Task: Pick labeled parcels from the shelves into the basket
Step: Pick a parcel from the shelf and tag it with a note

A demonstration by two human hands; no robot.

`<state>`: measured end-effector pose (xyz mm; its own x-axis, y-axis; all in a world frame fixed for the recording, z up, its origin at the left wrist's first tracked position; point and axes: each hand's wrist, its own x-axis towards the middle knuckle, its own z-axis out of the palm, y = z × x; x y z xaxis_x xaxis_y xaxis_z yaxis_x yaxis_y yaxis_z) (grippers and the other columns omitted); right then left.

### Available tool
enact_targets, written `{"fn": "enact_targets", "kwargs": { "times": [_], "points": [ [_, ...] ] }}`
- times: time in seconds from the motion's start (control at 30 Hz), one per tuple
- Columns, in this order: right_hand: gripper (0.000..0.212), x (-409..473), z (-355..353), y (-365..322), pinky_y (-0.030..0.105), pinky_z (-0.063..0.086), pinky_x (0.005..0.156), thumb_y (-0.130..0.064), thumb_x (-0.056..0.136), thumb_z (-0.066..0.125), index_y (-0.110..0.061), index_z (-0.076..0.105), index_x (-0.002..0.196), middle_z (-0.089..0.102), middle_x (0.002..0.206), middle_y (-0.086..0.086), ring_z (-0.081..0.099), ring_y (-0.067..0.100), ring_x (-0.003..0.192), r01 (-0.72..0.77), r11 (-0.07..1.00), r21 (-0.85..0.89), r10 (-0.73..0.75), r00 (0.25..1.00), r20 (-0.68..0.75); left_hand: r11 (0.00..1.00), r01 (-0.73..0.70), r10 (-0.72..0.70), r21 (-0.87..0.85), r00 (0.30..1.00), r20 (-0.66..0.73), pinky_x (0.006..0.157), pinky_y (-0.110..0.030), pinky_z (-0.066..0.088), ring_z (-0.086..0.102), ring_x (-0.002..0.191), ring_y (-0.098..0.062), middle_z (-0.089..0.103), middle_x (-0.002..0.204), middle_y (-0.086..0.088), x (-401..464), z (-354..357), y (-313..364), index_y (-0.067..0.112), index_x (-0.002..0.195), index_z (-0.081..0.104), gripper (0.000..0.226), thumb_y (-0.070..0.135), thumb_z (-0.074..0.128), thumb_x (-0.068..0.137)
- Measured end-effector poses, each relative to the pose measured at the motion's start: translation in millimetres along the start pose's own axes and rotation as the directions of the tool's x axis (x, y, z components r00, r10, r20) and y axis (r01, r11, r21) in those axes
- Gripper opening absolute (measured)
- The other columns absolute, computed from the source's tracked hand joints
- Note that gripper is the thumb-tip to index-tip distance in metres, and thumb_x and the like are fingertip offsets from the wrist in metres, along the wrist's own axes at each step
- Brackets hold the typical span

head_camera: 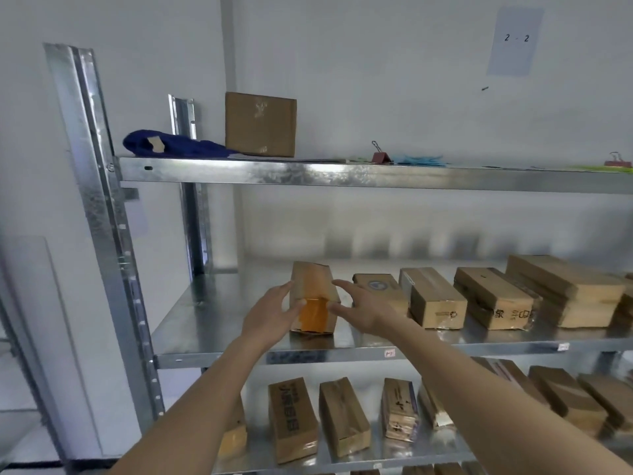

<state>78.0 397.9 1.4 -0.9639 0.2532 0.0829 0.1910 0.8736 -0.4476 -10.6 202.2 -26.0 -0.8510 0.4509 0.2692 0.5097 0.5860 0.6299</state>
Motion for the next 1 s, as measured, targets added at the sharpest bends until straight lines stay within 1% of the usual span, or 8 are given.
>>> {"fn": "enact_targets", "kwargs": {
  "times": [0.13, 0.3, 0.4, 0.67, 0.77, 0.87, 0.93, 1.0],
  "points": [
    [0.067, 32.7, 14.2, 9.4, 0.044, 0.035, 0.114, -0.064, 0.099, 0.046, -0.04, 0.025, 0.158, 0.03, 0.165, 0.001, 0.037, 0.028, 0.147, 0.01, 1.0, 0.014, -0.01, 1.0, 0.011, 1.0, 0.011, -0.011, -0.002, 1.0, 0.022, 0.112, -0.039, 0.034, 0.035, 0.142, -0.016, 0.032, 0.158, 0.01, 29.3, 18.5, -11.7, 0.042, 0.15, 0.03, 0.062, 0.066, 0.041, 0.094],
    [0.066, 60.5, 25.4, 21.4, 0.041, 0.039, 0.11, -0.063, 0.101, 0.042, -0.037, 0.026, 0.159, 0.037, 0.16, 0.008, 0.046, 0.03, 0.14, 0.01, 0.997, 0.077, -0.013, 0.999, 0.044, 0.999, 0.04, -0.039, -0.016, 0.998, 0.043, 0.113, -0.04, 0.033, 0.036, 0.142, -0.018, 0.033, 0.158, 0.009, 52.9, 34.6, -18.6, 0.04, 0.15, 0.031, 0.061, 0.065, 0.039, 0.095],
    [0.064, 76.6, 28.9, 20.4, 0.043, 0.04, 0.112, -0.06, 0.102, 0.042, -0.036, 0.025, 0.159, 0.037, 0.161, 0.008, 0.044, 0.031, 0.141, 0.01, 0.99, 0.138, -0.02, 0.997, 0.069, 0.995, 0.075, -0.072, -0.064, 0.997, 0.041, 0.114, -0.042, 0.035, 0.038, 0.141, -0.02, 0.034, 0.158, 0.007, 65.3, 40.8, -19.9, 0.038, 0.15, 0.031, 0.061, 0.063, 0.04, 0.095],
    [0.074, 92.0, 41.4, 19.3, 0.039, 0.036, 0.116, -0.057, 0.1, 0.052, -0.026, 0.024, 0.161, 0.035, 0.162, 0.003, 0.039, 0.027, 0.145, -0.041, 0.886, 0.461, -0.025, 0.991, 0.135, 0.958, 0.139, -0.126, -0.251, 0.99, 0.069, 0.11, -0.039, 0.04, 0.044, 0.135, -0.022, 0.039, 0.154, 0.004, 78.0, 48.7, -26.4, 0.033, 0.15, 0.036, 0.058, 0.057, 0.045, 0.097],
    [0.067, 92.0, 45.4, 15.8, 0.035, 0.037, 0.112, -0.054, 0.102, 0.049, -0.026, 0.028, 0.16, 0.037, 0.161, 0.002, 0.04, 0.026, 0.144, -0.023, 0.875, 0.483, -0.019, 0.996, 0.083, 0.944, 0.145, -0.138, -0.298, 0.989, 0.043, 0.11, -0.039, 0.041, 0.044, 0.135, -0.021, 0.041, 0.153, 0.004, 77.9, 47.8, -26.4, 0.033, 0.148, 0.04, 0.057, 0.055, 0.049, 0.096],
    [0.057, 92.9, 43.7, 12.7, 0.041, 0.041, 0.114, -0.048, 0.105, 0.047, -0.027, 0.035, 0.156, 0.043, 0.158, 0.003, 0.045, 0.027, 0.14, 0.014, 0.877, 0.479, -0.018, 1.0, 0.003, 0.925, 0.145, -0.15, -0.351, 0.989, 0.014, 0.108, -0.039, 0.042, 0.045, 0.133, -0.02, 0.043, 0.151, 0.005, 76.2, 42.5, -22.8, 0.032, 0.147, 0.039, 0.057, 0.048, 0.057, 0.095],
    [0.054, 92.6, 40.3, 8.7, 0.043, 0.044, 0.112, -0.043, 0.105, 0.051, -0.028, 0.037, 0.154, 0.046, 0.155, 0.002, 0.048, 0.028, 0.138, 0.05, 0.868, 0.494, -0.036, 0.999, -0.038, 0.899, 0.137, -0.15, -0.417, 0.989, 0.001, 0.105, -0.041, 0.047, 0.048, 0.129, -0.02, 0.045, 0.148, 0.004, 75.1, 35.5, -18.5, 0.034, 0.149, 0.036, 0.062, 0.044, 0.062, 0.094],
    [0.059, 91.7, 35.8, 3.8, 0.044, 0.046, 0.111, -0.038, 0.102, 0.059, -0.029, 0.034, 0.155, 0.046, 0.154, 0.0, 0.049, 0.026, 0.137, 0.095, 0.843, 0.529, -0.048, 0.994, -0.102, 0.853, 0.131, -0.152, -0.506, 0.988, 0.0, 0.1, -0.043, 0.051, 0.053, 0.123, -0.022, 0.047, 0.144, 0.004, 75.9, 26.3, -14.7, 0.038, 0.15, 0.03, 0.07, 0.039, 0.067, 0.091]
  ]
}}
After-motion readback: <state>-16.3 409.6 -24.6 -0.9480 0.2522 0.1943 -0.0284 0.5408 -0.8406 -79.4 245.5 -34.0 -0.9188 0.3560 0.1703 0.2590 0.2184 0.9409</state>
